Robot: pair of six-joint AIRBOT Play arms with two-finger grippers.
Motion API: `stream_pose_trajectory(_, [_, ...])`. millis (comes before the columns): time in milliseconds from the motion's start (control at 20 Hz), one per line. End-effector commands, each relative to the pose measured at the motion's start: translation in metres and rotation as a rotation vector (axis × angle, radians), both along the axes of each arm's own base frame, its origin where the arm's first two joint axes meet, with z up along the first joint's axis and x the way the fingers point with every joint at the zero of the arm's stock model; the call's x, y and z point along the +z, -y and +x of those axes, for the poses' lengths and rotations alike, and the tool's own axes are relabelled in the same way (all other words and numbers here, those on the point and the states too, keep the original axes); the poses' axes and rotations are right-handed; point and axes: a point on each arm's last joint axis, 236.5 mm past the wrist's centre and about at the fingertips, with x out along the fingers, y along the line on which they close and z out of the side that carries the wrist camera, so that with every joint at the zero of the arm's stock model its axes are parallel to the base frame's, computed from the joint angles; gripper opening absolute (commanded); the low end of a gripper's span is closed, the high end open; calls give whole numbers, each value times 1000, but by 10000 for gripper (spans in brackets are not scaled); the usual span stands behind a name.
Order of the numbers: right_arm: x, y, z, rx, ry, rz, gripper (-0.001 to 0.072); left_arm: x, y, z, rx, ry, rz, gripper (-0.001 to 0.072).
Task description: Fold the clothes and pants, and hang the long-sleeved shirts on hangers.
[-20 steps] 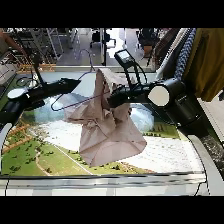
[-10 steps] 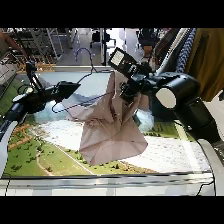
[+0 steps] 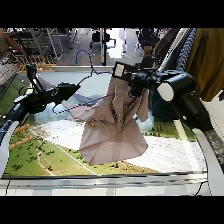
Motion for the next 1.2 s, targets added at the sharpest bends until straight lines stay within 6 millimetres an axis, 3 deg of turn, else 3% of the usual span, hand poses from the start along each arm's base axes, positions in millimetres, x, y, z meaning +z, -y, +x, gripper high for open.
stream_pose_trajectory(0, [-2, -39, 15, 102, 56, 92, 302, -5, 3, -2, -12, 0, 22, 22])
stream_pose_trajectory(200, [-18, -64, 5, 147, 9, 94, 169, -6, 15, -2, -16, -6, 25, 22])
stream_pose_trajectory(300, [-24, -65, 1, 154, -22, 82, 137, -8, 19, 4, 10, -17, 33, 23])
stream_pose_trajectory(350, [-31, -64, -2, 156, -51, 72, 29, -9, 19, 10, 34, -25, 35, 23])
stream_pose_trajectory(400, [-37, -60, -4, 153, -79, 59, 25, -8, 17, 18, 67, -34, 26, 46])
stream_pose_trajectory(450, [-43, -57, -7, 153, -103, 41, 24, -4, 13, 26, 100, -42, 9, 193])
stream_pose_trajectory(500, [-47, -54, -7, 149, -116, 30, 23, 0, 6, 37, 149, -57, -17, 529])
stream_pose_trajectory(550, [-49, -50, -7, 143, -125, 24, 23, 3, -2, 48, 197, -71, -29, 710])
stream_pose_trajectory(800, [-65, -24, -6, 32, -250, 93, 22, 7, -50, 73, 371, -56, 149, 717])
stream_pose_trajectory(950, [-73, 3, 0, -127, -333, 188, 22, 33, -95, 83, 614, -47, 286, 679])
stream_pose_trajectory(1050, [-66, 28, 16, -323, -333, 338, 22, 35, -108, 69, 708, -99, 430, 594])
stream_pose_trajectory(1150, [-53, 42, 27, -422, -302, 455, 22, 8, -95, 44, 687, -237, 576, 571])
